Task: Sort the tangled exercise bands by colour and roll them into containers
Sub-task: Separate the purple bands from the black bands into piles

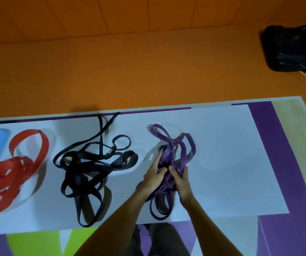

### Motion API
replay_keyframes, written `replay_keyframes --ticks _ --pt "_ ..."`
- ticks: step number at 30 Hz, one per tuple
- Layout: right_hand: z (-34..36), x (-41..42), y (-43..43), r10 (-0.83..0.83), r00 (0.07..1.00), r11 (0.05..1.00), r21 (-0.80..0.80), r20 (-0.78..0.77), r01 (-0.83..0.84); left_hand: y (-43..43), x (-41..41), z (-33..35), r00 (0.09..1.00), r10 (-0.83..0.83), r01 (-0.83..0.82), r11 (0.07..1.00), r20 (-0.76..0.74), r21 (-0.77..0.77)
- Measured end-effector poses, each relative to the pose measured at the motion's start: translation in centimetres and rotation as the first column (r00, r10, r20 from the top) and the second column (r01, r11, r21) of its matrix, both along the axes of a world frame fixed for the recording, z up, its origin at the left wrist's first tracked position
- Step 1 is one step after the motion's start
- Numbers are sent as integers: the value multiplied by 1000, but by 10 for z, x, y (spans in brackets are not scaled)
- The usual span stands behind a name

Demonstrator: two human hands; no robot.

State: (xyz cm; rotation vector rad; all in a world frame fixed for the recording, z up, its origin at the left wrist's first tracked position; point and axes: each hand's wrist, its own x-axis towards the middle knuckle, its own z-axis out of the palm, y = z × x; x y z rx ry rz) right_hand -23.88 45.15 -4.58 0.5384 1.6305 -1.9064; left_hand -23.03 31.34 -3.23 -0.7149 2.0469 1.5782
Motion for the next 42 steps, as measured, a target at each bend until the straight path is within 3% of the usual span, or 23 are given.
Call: replay_keyframes --ticks 4,10,20,25,29,42 --pt "7 7 -7 10 996 997 74 -89 -3 11 8 21 997 77 -77 993 5 88" --pt "31 15 -4 -3 976 994 104 -217 26 10 16 39 991 29 -19 997 -133 75" --pt "155 -36 -53 238 830 968 189 -504 -163 -46 21 157 875 152 -105 986 -459 127" --pt "223 -32 -127 319 723 945 143 -613 -295 -108 45 211 772 208 -205 976 -600 76" --pt "252 1 -200 384 653 904 124 -653 -408 -174 87 233 696 300 -288 949 -652 130" --pt "233 232 -514 632 490 705 183 -600 -685 -440 350 208 470 554 -667 733 -688 135"
